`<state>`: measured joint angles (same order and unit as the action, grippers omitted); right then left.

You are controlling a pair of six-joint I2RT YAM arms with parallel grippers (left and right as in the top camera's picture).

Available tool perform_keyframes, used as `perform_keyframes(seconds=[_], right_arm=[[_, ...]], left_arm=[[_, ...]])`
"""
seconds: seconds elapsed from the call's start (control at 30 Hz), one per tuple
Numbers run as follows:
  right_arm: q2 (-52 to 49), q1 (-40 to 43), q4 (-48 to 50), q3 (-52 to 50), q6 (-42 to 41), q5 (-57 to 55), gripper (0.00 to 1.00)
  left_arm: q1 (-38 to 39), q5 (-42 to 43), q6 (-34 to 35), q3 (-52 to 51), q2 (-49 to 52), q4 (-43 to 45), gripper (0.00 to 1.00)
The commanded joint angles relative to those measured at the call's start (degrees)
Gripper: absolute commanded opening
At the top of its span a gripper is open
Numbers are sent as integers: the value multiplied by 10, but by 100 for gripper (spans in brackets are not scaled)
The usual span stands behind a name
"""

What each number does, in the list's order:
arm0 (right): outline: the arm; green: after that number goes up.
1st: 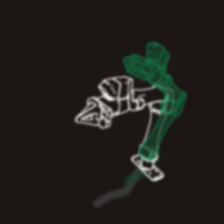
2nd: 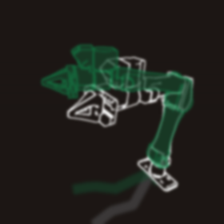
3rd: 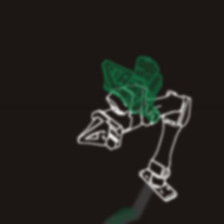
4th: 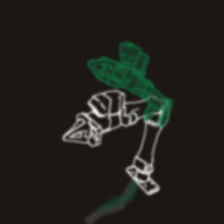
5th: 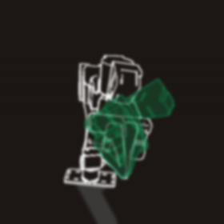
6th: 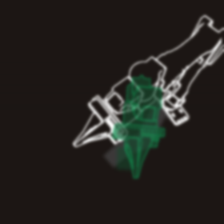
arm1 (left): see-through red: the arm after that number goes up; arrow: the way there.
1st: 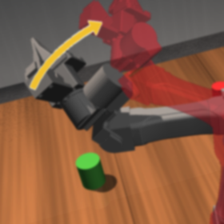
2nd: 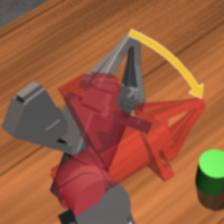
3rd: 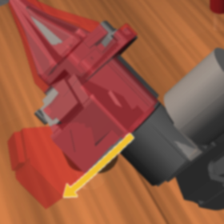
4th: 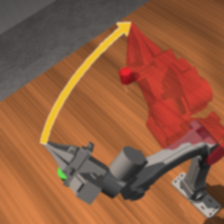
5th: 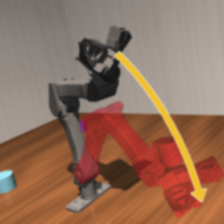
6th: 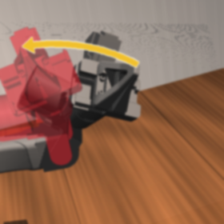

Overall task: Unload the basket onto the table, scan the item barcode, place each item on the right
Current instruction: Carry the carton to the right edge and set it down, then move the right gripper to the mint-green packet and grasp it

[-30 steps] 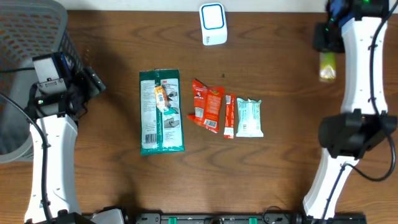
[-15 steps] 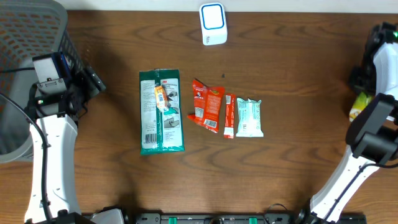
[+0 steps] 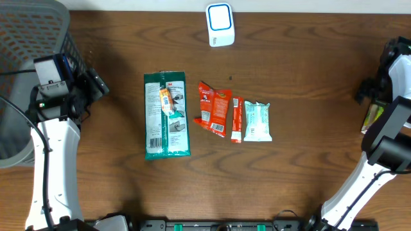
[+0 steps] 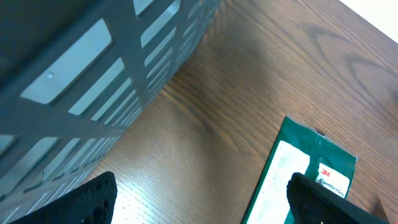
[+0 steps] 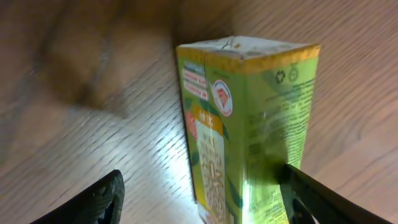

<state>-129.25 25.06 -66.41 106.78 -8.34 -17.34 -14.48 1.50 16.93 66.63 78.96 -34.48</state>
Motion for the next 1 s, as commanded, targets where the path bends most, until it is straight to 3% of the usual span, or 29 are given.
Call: perform_keyframes(seconds=[0.0,0.33,0.47,0.5,0.63,0.7,0.97], right_arm=[[22,1,-8,7,8,44,76],[72,0,-13,14,9,61,74],[124,0,-1,18,9,172,76],[143,0,0,18,10,245,96],[173,-2,-13,17,15,405,99],[176,-12,-42,17,18,485,86],[176,-101,-74,-40,72,488,68]], left_arm=[[-5,-9,3,8,-9,0,88],[-5,-9,3,8,-9,0,88],[-5,-9,3,8,-9,0,88],[-5,-9,3,8,-9,1,88],[-5,-9,3,8,-9,0,88],[-5,-9,3,8,-9,1,88],[-5,-9,3,8,-9,0,88]])
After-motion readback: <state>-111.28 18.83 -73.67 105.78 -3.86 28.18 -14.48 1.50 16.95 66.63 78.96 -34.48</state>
